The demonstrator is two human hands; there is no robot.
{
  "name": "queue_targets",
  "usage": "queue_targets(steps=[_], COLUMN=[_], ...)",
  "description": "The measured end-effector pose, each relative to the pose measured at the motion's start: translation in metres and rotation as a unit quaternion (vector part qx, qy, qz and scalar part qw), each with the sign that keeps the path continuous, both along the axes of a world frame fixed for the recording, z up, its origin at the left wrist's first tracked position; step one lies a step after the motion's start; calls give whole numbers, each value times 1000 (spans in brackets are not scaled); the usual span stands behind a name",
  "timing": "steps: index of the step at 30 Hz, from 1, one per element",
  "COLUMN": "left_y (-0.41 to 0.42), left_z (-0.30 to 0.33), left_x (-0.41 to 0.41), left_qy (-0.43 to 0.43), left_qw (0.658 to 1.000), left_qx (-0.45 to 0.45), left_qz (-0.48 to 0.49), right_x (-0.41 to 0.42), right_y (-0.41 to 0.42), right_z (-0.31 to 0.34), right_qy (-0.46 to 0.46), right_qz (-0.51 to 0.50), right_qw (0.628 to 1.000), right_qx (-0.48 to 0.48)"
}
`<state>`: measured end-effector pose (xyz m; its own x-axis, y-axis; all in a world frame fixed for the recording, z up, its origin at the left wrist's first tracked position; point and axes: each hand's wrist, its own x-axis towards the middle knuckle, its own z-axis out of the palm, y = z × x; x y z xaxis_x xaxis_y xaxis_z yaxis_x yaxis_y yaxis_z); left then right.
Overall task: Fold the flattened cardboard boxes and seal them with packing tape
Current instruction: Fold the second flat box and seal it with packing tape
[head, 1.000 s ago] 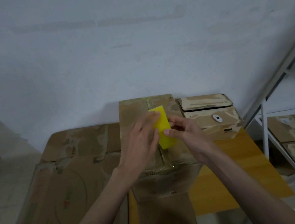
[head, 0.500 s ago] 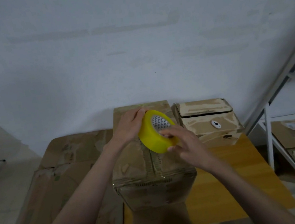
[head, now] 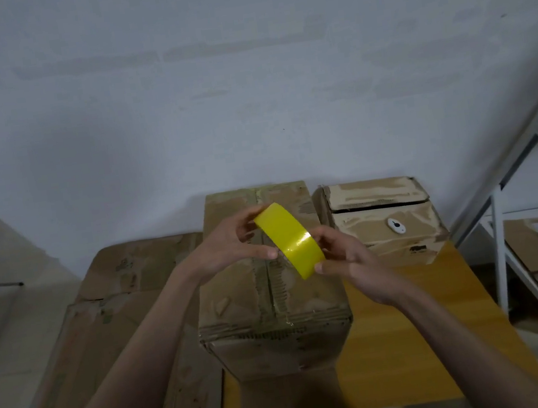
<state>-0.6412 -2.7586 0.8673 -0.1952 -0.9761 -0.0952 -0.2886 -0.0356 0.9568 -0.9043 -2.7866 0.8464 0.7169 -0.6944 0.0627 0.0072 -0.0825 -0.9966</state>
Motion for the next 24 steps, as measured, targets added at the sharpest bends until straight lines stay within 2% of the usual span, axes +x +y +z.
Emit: queue_targets(steps=[3,6,8,10,12,15,19,24], left_y=[3,6,7,8,11,15,21,26], left_z=[2,10,16,21,26,36,43,40], left_x=[-3,-10,-17,-26,-33,-39,-37,-41], left_qy=[7,-6,3,-4,-59,-137,-183,-151], left_qw=[999,988,978,969,963,945,926,931], left_qx=[-36,-94,-125,-151,-186,-262,-317,-304], left_qz=[31,122,168,193,185,138,92,133], right_x=[3,7,9,15,23,26,23,18], right_y=[-5,-9,-11,-15,-17,-18,-17,-17], right_z=[-1,-1,1,3,4,3,0,0], right_qy=[-77,-171,-171,-91,-45,-74,-74,-60], right_qz=[-8,-15,-30,-80,-131,-152,-141,-139], right_qw=[989,952,955,978,978,973,977,977], right_qx=[124,253,240,167,153,158,143,148])
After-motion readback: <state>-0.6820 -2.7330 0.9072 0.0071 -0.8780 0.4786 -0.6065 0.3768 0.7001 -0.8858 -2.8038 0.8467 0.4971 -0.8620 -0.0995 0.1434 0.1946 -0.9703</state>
